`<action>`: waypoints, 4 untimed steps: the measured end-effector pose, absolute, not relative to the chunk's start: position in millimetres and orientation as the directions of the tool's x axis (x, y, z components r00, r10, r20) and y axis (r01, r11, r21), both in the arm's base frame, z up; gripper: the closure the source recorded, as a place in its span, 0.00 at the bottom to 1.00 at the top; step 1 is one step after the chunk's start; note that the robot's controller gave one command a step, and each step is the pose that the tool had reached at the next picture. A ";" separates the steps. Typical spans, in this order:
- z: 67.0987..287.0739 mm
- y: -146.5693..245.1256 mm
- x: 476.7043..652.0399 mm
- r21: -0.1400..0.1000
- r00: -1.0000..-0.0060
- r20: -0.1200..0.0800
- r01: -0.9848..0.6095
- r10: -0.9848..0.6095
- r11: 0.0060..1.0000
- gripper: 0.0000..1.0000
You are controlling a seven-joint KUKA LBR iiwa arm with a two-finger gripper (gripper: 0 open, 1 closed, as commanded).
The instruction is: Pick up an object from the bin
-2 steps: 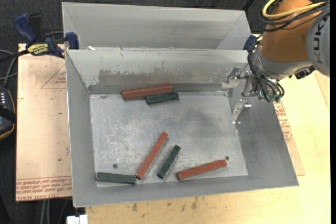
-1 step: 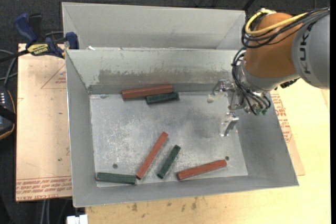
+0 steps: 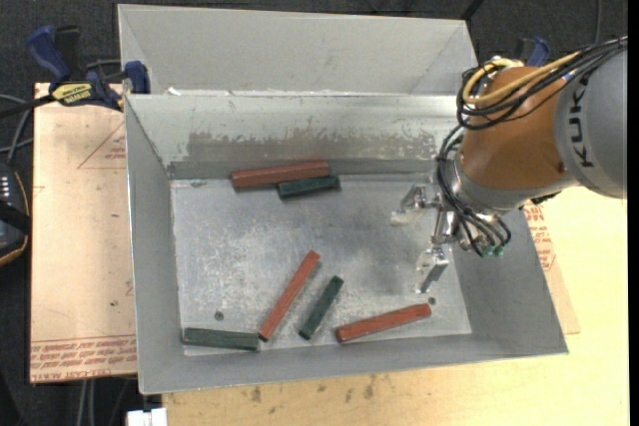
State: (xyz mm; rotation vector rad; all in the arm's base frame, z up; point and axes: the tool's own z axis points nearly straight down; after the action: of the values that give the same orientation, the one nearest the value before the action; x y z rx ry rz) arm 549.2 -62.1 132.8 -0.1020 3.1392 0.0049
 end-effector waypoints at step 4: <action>80.8 -55.5 504.2 -0.024 -0.943 -0.053 -0.327 -0.328 0.945 0.00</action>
Offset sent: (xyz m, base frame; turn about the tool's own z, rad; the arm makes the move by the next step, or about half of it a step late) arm -0.0601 -0.0118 -0.0628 -0.1221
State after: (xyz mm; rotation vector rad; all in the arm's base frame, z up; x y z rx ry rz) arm 504.2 -55.5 80.8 -0.5124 3.0426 -0.0231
